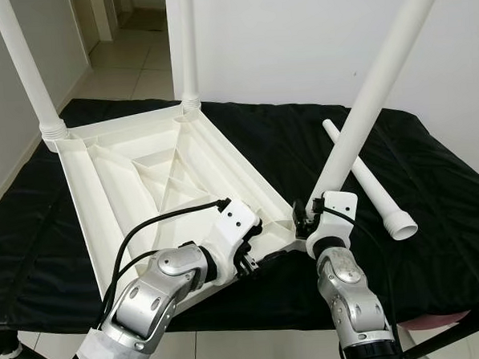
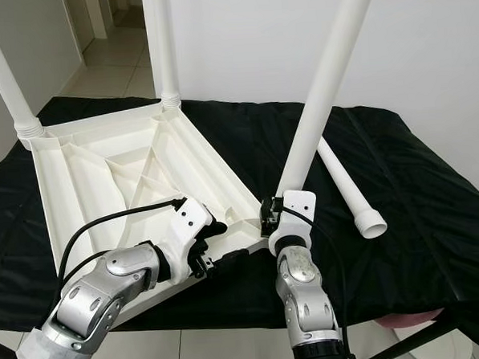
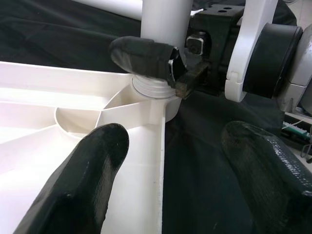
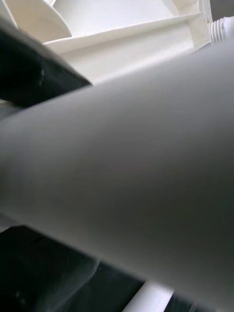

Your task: Building children table

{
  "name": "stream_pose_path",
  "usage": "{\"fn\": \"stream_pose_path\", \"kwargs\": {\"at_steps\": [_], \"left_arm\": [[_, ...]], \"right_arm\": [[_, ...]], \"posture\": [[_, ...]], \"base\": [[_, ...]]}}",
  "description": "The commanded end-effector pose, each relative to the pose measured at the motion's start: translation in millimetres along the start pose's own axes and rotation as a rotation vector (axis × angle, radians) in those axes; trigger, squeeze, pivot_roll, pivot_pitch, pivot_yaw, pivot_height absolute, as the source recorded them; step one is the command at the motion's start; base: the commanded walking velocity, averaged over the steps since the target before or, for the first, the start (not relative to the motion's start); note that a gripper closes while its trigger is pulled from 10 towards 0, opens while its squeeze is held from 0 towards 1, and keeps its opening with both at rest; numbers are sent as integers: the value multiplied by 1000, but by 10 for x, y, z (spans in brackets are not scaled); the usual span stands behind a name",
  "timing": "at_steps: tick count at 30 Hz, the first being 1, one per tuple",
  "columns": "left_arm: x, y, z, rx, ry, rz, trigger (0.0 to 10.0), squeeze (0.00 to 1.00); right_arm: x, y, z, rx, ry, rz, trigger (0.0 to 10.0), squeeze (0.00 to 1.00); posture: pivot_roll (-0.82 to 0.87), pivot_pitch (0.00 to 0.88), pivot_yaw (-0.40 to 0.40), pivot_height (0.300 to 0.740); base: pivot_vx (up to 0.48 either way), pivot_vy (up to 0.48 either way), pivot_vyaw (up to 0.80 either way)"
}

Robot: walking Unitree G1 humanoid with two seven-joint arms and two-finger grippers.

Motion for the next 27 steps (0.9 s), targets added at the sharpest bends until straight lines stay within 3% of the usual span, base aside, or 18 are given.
{"fn": "stream_pose_path", "kwargs": {"at_steps": [1, 12, 13, 14, 16, 17, 20, 21, 23, 24, 27], "left_arm": [[-54, 15, 15, -1, -50, 7, 10000, 0], [-56, 23, 19, -4, -47, 6, 10000, 0], [-60, 25, 24, -7, -44, 6, 10000, 0], [-65, 19, 30, -10, -27, 2, 10000, 0], [-65, 19, 30, -10, -27, 2, 10000, 0], [-67, 17, 35, -12, -9, 5, 10000, 0], [-67, 17, 35, -12, -9, 5, 10000, 0], [-67, 14, 39, -13, 4, 8, 10000, 0], [-67, 14, 39, -13, 4, 8, 10000, 0], [-55, 15, 41, -13, 17, 12, 10000, 0], [-55, 15, 41, -13, 17, 12, 10000, 0]], "right_arm": [[-28, -9, -18, -6, -4, 21, 10000, 1000], [-93, 137, 10, -69, 17, 37, 10000, 1000], [-130, 173, 38, -75, 56, 28, 10000, 0], [-125, 195, 49, -83, 168, -15, 10000, 0], [-125, 195, 49, -83, 168, -15, 10000, 0], [-114, 196, 48, -78, 288, -62, 10000, 0], [-114, 196, 48, -78, 288, -62, 10000, 0], [-105, 190, 38, -70, 368, -94, 10000, 0], [-105, 190, 38, -70, 368, -94, 10000, 0], [-104, 192, 33, -67, 444, -131, 10000, 0], [-104, 192, 33, -67, 444, -131, 10000, 0]], "posture": [[-54, 0, -59, 740], [-52, 0, -62, 740], [-51, 0, -62, 740], [-48, 0, -64, 740], [-48, 0, -64, 740], [-44, 0, -64, 740], [-44, 0, -64, 740], [-43, 0, -64, 740], [-43, 0, -64, 740], [-41, 0, -66, 740], [-41, 0, -66, 740]], "base": [[0, 0, 0], [0, 0, 0], [0, 0, 0], [0, 0, 0], [0, 0, 0], [0, 0, 0], [0, 0, 0], [0, 0, 0], [0, 0, 0], [0, 0, 0], [0, 0, 0]]}}
Point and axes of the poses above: a point about 5 cm out from each wrist's last joint towards the gripper, its own z axis pointing out of the wrist towards the gripper, its own y axis along the axis of the wrist's last joint, x = y × z, the point moved 2 cm from there along z, pointing out of the wrist towards the gripper, and after that the axes turned 7 degrees about z, right-handed, at the moved point
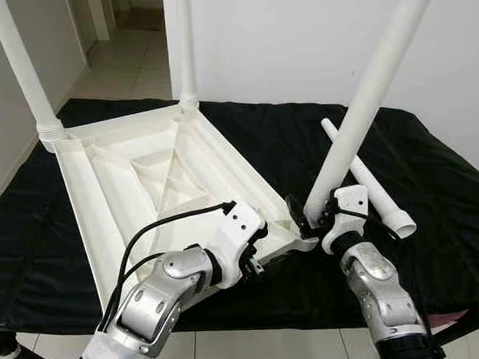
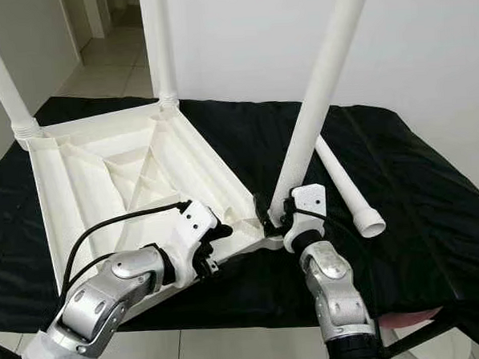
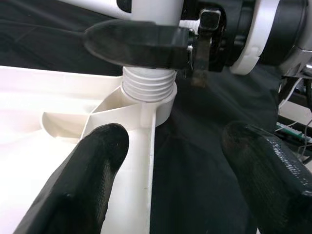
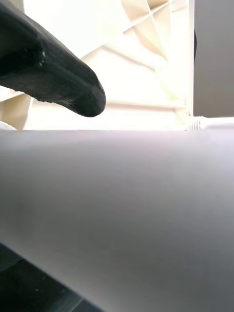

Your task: Building children table

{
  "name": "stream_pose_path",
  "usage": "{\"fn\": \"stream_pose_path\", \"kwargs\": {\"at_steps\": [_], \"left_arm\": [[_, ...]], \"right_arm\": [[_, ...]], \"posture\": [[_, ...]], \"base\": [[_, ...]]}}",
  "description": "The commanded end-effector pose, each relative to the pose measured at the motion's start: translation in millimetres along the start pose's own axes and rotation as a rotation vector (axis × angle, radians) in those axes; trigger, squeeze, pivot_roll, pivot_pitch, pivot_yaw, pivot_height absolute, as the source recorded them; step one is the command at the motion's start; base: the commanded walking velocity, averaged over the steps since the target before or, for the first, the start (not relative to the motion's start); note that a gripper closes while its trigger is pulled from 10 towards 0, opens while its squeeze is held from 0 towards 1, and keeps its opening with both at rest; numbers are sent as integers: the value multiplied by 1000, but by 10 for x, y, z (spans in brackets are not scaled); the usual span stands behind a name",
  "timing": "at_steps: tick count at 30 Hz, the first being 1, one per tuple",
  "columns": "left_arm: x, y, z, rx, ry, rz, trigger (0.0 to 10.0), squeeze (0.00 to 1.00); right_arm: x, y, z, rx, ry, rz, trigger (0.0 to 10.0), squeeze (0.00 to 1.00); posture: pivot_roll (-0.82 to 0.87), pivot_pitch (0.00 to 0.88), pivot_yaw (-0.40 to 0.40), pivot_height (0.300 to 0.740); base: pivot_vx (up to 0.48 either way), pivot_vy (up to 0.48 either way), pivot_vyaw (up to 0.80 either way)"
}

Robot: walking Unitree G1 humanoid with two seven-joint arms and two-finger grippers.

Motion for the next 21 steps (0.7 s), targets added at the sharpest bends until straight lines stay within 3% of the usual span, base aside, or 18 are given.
{"fn": "stream_pose_path", "kwargs": {"at_steps": [1, 4, 10, 11, 13, 14, 21], "left_arm": [[3, 9, 1, 0, 29, 13, 10000, 0], [46, 26, 4, -4, 52, 26, 10000, 0], [66, 37, 5, -6, 62, 34, 10000, 0], [70, 39, 3, -6, 64, 39, 10000, 0], [70, 39, 3, -6, 64, 39, 10000, 0], [75, 44, -1, -6, 67, 43, 10000, 0], [85, 51, -7, -7, 71, 48, 10000, 0]], "right_arm": [[1, -12, 4, 2, 9, 2, 10000, 0], [-38, -50, 32, 53, 159, -53, 10000, 0], [-56, -117, 56, 104, 243, -83, 10000, 0], [-46, -158, 64, 125, 270, -81, 2706, 0], [-46, -158, 64, 125, 270, -81, 2706, 0], [-25, -206, 55, 147, 298, -75, 0, 0], [-13, -311, 11, 190, 340, -61, 0, 0]], "posture": [[-41, 0, -66, 740], [-34, 0, -68, 740], [-34, 0, -66, 740], [-28, 0, -68, 740], [-28, 0, -68, 740], [-25, 0, -68, 740], [-22, 0, -67, 740]], "base": [[0, 0, 0], [0, 0, 0], [0, 0, 0], [0, 0, 0], [0, 0, 0], [0, 0, 0], [0, 0, 0]]}}
Point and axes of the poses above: a point about 5 cm out from each wrist's last joint towards the gripper, its own z axis pointing out of the wrist towards the gripper, its own y axis along the axis of the wrist's last joint, x = y × z, the point moved 2 cm from there along z, pointing out of the wrist towards the gripper, and after that the axes turned 7 degrees about z, right-handed, at the moved point
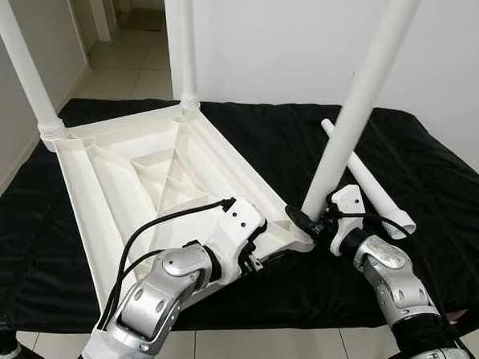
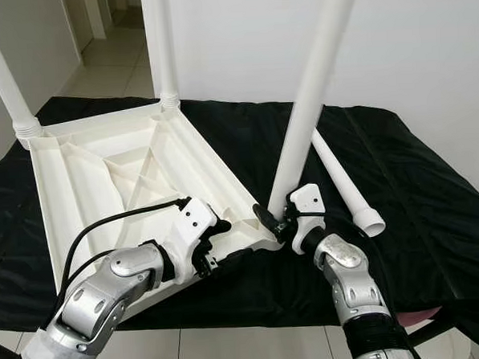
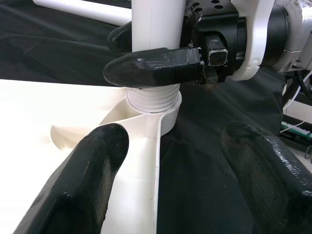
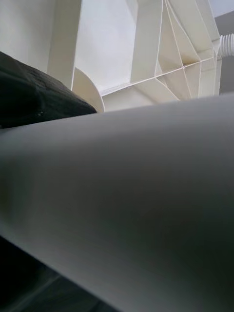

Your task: Building children table

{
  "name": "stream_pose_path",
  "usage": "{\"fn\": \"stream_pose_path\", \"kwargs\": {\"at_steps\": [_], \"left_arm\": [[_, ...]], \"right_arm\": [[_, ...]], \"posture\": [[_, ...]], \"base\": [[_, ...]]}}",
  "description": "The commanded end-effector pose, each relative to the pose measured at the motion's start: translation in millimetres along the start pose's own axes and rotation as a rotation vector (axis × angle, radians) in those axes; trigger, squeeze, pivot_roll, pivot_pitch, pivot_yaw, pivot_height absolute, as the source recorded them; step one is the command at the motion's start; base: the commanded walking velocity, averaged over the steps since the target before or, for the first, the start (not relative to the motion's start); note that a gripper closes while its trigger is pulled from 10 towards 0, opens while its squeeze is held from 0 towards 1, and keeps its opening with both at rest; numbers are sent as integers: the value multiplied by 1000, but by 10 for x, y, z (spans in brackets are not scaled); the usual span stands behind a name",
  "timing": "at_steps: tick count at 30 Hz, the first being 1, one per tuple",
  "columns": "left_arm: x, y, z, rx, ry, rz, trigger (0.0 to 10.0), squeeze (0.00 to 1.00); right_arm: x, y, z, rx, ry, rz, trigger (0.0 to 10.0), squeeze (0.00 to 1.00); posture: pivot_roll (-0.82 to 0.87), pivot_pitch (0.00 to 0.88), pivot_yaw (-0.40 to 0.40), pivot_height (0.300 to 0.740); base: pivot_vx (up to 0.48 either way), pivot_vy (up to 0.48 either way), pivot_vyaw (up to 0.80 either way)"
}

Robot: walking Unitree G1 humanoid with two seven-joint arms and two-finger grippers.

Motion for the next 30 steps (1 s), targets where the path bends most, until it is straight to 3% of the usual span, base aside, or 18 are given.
{"fn": "stream_pose_path", "kwargs": {"at_steps": [1, 7, 8, 10, 11, 18, 23, 25, 30], "left_arm": [[52, 14, -2, 2, 56, 15, 10000, 0], [50, 18, 3, 1, 52, 18, 10000, 0], [48, 19, 7, 0, 49, 20, 10000, 0], [48, 19, 7, 0, 49, 20, 10000, 0], [50, 20, 9, 0, 47, 21, 10000, 0], [36, 16, 23, -3, 42, 21, 10000, 0], [44, 47, 76, -19, 40, 21, 10000, 0], [44, 47, 76, -19, 40, 21, 10000, 0], [76, 73, 94, -28, 45, 25, 10000, 0]], "right_arm": [[78, -163, -11, 76, 59, 2, 0, 0], [68, -197, -38, 82, 60, 19, 0, 0], [54, -211, -53, 85, 45, 21, 4667, 0], [54, -211, -53, 85, 45, 21, 4667, 0], [46, -226, -63, 88, 30, 32, 10000, 0], [23, -269, -76, 72, -37, 68, 10000, 0], [-20, -335, -103, 62, -240, 77, 10000, 0], [-20, -335, -103, 62, -240, 77, 10000, 0], [-34, -294, -136, 22, -379, 105, 10000, 0]], "posture": [[-22, 0, -67, 740], [-28, 0, -60, 740], [-31, 0, -58, 740], [-31, 0, -58, 740], [-33, 0, -57, 740], [-47, 0, -61, 740], [-63, 0, -59, 740], [-63, 0, -59, 740], [-68, 0, -54, 740]], "base": [[0, 0, 0], [0, 0, 0], [0, 0, 0], [0, 0, 0], [0, 0, 0], [0, 0, 0], [0, 0, 0], [0, 0, 0], [0, 0, 0]]}}
Point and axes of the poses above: a point about 5 cm out from each wrist's last joint towards the gripper, its own z axis pointing out of the wrist towards the gripper, its own y axis along the axis of the wrist's last joint, x = y × z, the point moved 2 cm from there along z, pointing out of the wrist towards the gripper, and after that the axes turned 7 degrees about z, right-handed, at the moved point
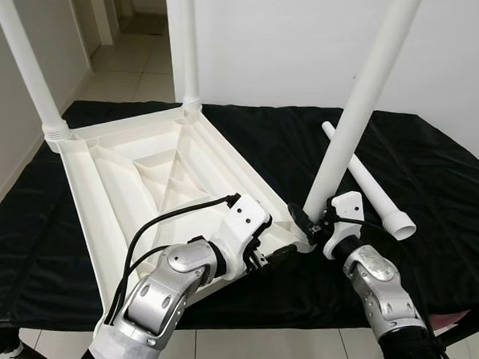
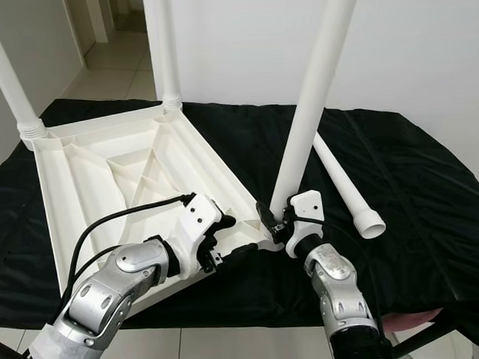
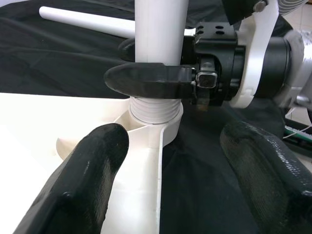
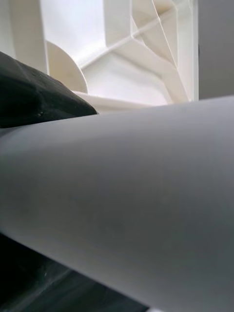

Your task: Building children table

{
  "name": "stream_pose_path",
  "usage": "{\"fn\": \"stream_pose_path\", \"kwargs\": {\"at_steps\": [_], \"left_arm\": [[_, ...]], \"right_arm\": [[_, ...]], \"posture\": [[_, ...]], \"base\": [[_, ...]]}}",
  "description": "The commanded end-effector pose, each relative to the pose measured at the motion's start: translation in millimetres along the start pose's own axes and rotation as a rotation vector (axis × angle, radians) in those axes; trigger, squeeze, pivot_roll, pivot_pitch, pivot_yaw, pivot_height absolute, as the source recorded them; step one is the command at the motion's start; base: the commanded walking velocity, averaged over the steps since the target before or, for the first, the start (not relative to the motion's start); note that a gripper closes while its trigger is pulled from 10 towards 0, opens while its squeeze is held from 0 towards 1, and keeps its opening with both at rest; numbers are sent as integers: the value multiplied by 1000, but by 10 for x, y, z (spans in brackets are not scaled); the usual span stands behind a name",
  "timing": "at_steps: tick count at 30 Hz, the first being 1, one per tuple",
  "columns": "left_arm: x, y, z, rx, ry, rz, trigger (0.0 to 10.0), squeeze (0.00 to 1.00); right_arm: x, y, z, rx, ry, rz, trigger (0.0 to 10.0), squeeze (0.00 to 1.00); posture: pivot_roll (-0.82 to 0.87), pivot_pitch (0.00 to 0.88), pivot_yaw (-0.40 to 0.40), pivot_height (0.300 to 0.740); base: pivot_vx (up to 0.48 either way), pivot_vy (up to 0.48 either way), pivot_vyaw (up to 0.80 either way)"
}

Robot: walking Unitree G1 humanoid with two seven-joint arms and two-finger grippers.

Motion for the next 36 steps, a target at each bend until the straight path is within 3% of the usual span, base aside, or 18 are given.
{"fn": "stream_pose_path", "kwargs": {"at_steps": [1, 2, 5, 7, 10, 15, 24, 25, 26, 29, 36], "left_arm": [[62, 25, 24, -4, 40, 14, 10000, 0], [62, 25, 24, -4, 40, 14, 10000, 0], [107, 35, 19, -7, 48, 27, 10000, 0], [121, 38, 17, -7, 52, 26, 10000, 0], [124, 43, 15, -8, 55, 28, 10000, 0], [118, 46, 3, -9, 61, 21, 10000, 0], [112, 57, 9, -9, 49, 31, 10000, 0], [121, 58, 1, -9, 50, 33, 10000, 0], [135, 69, -15, -12, 55, 34, 10000, 0], [157, 69, -21, -13, 72, 35, 10000, 0], [154, 93, -17, -31, 93, 22, 10000, 0]], "right_arm": [[-100, -130, -95, 43, -155, 31, 10000, 0], [-100, -130, -95, 43, -155, 31, 10000, 0], [-138, -68, -173, 10, -436, -14, 10000, 0], [-139, -75, -195, 18, -495, -22, 10000, 0], [-105, -71, -203, 9, -510, -28, 10000, 0], [104, -37, -179, -51, -542, 46, 10000, 0], [111, 14, -169, -68, -535, 62, 10000, 0], [130, 35, -161, -80, -516, 66, 10000, 820], [160, 89, -149, -117, -470, 89, 10000, 1000], [148, 180, -143, -176, -423, 116, 10000, 1000], [9, 250, -104, -199, -359, 104, 10000, 1000]], "posture": [[-68, 0, -55, 740], [-68, 0, -55, 740], [-64, 0, -56, 740], [-64, 0, -56, 740], [-61, 0, -57, 740], [-51, 0, -41, 740], [-43, 0, -36, 740], [-41, 0, -40, 740], [-38, 0, -45, 740], [-30, 0, -56, 740], [-26, 0, -63, 740]], "base": [[0, 0, 0], [0, 0, 0], [0, 0, 0], [0, 0, 0], [0, 0, 0], [0, 0, 0], [0, 0, 0], [0, 0, 0], [0, 0, 0], [0, 0, 0], [0, 0, 0]]}}
Point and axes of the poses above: a point about 5 cm out from each wrist's last joint towards the gripper, its own z axis pointing out of the wrist towards the gripper, its own y axis along the axis of the wrist's last joint, x = y × z, the point moved 2 cm from there along z, pointing out of the wrist towards the gripper, and after that the axes turned 7 degrees about z, right-handed, at the moved point
